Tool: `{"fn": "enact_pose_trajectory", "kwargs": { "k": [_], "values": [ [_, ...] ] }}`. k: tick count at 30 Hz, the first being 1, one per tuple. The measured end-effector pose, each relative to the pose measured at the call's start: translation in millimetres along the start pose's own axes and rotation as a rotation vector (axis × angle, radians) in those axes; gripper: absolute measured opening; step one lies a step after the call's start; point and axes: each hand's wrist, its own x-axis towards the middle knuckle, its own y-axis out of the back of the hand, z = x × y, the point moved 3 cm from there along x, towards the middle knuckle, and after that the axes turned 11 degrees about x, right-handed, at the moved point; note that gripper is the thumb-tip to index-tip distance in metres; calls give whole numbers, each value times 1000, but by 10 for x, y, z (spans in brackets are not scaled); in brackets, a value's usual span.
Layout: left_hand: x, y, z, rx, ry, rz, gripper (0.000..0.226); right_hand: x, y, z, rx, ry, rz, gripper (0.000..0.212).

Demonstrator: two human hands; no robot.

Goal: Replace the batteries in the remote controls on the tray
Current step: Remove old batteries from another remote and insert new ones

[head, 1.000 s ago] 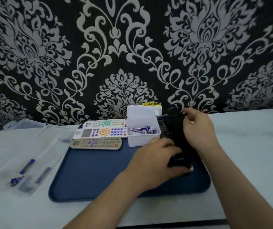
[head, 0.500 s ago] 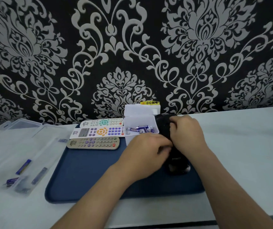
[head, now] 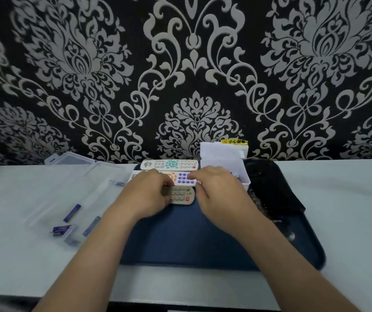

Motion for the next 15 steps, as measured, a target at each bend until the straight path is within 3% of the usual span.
{"fn": "enact_pose_trajectory", "kwargs": {
  "k": [2, 6, 11, 13, 15],
  "values": [
    [-74, 17, -31, -21, -24, -61, 21, 17, -170, -52, -28, 47, -105, 33],
    [-240, 2, -98, -152, -94, -236, 35, 21, -465, -63, -79, 60, -313, 44],
    [-370, -8, -211, -135, -102, -258, 54, 82, -576, -39, -112, 35, -414, 50],
    [-420, -5, -266, -191, -78, -206, 46, 134, -561, -69, -15, 5, -392, 48],
    [-442, 52, -302, -419, -38, -105, 28, 195, -465, -119, 321, -105, -241, 54]
  ]
}}
